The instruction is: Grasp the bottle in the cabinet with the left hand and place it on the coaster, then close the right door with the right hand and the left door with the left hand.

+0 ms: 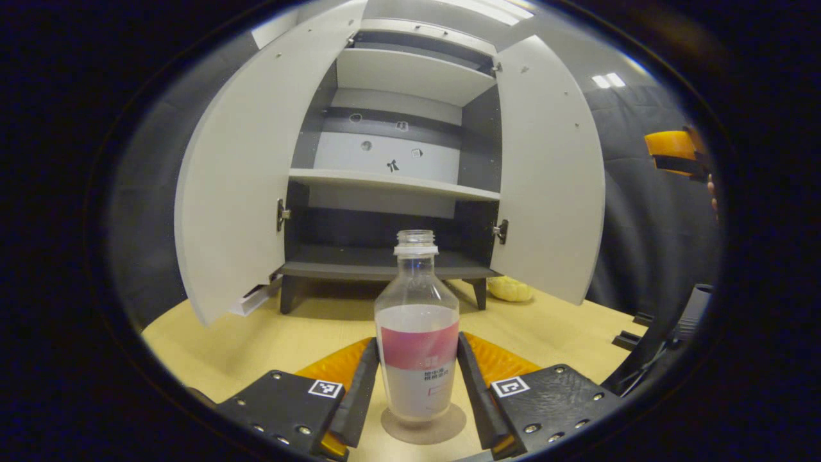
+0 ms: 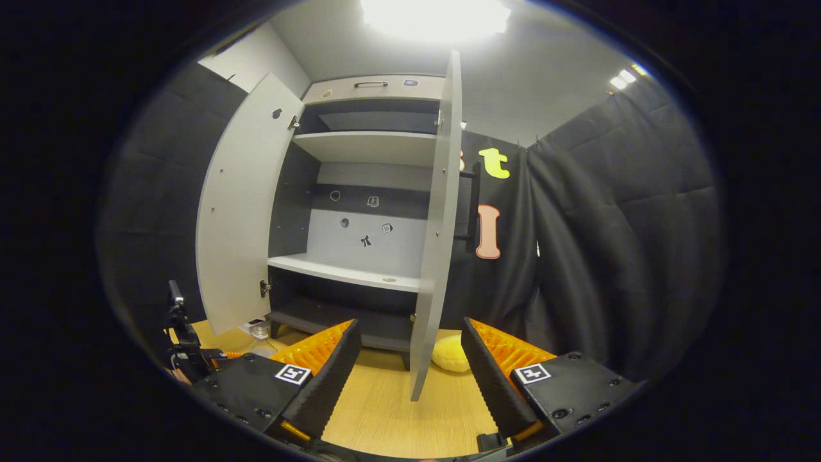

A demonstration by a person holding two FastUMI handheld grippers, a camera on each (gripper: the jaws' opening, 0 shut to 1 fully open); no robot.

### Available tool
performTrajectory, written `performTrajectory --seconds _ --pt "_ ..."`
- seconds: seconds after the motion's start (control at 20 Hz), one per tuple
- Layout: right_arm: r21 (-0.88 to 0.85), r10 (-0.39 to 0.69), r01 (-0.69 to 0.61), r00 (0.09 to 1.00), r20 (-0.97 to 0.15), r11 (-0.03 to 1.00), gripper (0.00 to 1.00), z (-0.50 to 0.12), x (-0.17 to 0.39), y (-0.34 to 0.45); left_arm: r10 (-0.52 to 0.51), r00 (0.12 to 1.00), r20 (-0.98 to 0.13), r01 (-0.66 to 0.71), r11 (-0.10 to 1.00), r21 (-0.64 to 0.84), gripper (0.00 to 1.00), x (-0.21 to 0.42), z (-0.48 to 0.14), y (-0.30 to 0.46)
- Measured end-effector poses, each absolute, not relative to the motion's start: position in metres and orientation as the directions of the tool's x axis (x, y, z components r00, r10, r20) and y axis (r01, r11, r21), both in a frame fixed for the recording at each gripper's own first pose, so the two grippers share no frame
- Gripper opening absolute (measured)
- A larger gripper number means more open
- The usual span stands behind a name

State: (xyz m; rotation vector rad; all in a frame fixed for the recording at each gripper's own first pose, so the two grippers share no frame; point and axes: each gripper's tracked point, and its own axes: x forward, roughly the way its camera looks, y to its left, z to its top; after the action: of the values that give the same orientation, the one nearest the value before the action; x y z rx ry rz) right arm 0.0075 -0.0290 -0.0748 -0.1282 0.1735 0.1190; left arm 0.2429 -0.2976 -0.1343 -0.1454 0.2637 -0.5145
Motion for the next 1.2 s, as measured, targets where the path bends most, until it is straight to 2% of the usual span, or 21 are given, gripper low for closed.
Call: performTrajectory --seconds 0.65,0.7,0.75,0.85,1.2 --pt "-0.093 0.138 -0.165 0.959 -0.247 0.982 0.99 -0.095 0.000 -0.019 -0.484 0.845 -0.226 0.457 0.874 -0.163 0.70 0.242 -0.148 -0.298" --pt "-0.091 0.139 -0.165 0.959 -0.248 0.982 0.99 -0.097 0.001 -0.020 -0.479 0.846 -0.233 0.453 0.877 -0.160 0.76 0.241 -0.148 -0.297" --pt "-0.086 0.139 -0.164 0.959 -0.248 0.983 0.99 -0.098 0.001 -0.021 -0.474 0.847 -0.241 0.448 0.880 -0.154 0.77 0.242 -0.149 -0.296" --pt "-0.072 0.136 -0.158 0.961 -0.241 0.985 0.99 -0.097 0.001 -0.024 -0.455 0.858 -0.238 0.433 0.890 -0.139 0.94 0.238 -0.143 -0.289" --pt "-0.002 0.133 -0.137 0.966 -0.223 0.991 0.99 -0.089 0.002 -0.040 -0.405 0.899 -0.167 0.389 0.914 -0.117 0.89 0.244 -0.097 -0.279"
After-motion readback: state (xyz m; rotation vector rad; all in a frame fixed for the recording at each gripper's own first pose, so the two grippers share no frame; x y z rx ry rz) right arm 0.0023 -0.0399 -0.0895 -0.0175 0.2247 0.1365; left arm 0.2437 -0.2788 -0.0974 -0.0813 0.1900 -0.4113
